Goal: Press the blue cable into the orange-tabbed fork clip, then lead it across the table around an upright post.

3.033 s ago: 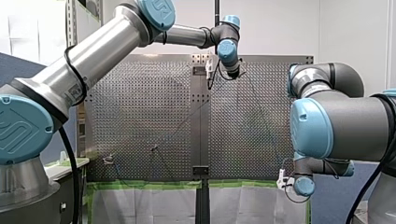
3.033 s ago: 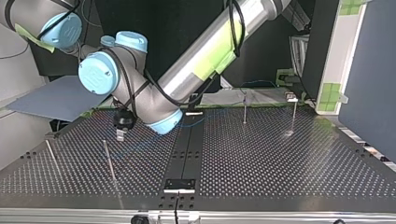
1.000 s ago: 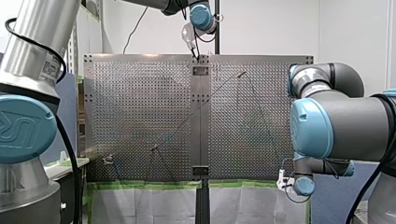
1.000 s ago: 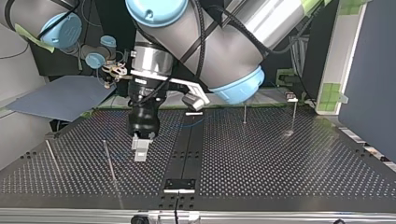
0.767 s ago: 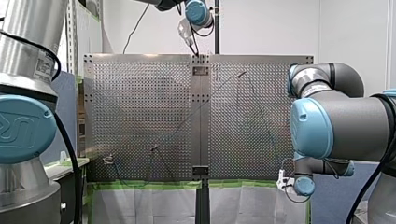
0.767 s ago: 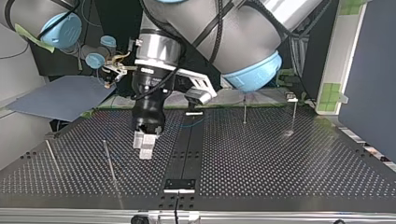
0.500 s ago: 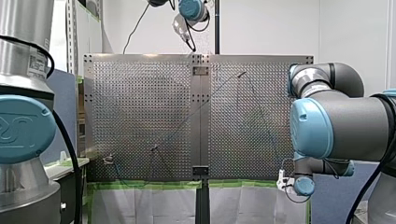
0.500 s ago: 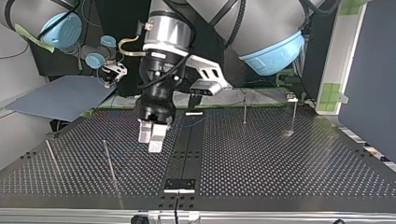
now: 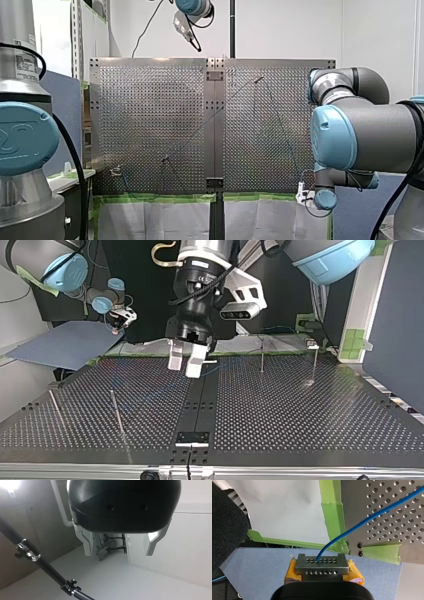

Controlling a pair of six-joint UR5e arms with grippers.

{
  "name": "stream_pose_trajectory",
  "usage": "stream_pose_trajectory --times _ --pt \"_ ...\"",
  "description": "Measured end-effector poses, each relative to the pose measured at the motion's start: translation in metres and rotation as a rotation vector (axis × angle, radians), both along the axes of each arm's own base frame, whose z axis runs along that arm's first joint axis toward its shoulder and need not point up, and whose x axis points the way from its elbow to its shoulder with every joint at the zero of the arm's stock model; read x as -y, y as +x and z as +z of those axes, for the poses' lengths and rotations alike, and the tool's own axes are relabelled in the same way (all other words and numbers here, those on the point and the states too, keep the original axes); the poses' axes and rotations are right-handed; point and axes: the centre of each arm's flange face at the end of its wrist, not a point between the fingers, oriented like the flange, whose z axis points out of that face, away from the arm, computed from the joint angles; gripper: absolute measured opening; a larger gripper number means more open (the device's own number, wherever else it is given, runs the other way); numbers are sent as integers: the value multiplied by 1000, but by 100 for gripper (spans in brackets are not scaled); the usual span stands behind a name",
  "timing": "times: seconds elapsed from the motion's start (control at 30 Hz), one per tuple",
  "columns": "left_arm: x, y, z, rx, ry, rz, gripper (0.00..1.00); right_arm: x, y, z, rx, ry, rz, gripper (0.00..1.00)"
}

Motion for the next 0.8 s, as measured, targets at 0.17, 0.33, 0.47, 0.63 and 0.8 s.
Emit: stream_pose_trajectory --times 0.17,0.33,0.47,0.63,0.8 --pt "-4 -3 -16 -28 0 -8 100 0 1 0 0 1 1 0" --pt "-5 -3 -44 -73 2 -17 100 0 2 0 0 1 4 0" --pt "-3 -2 -69 -115 22 -16 100 -1 3 0 0 1 6 0" --pt "-3 -1 -100 -162 64 -6 100 -1 4 0 1 2 9 0" --pt "-7 -2 -125 -191 105 14 100 -1 5 0 2 2 13 0"
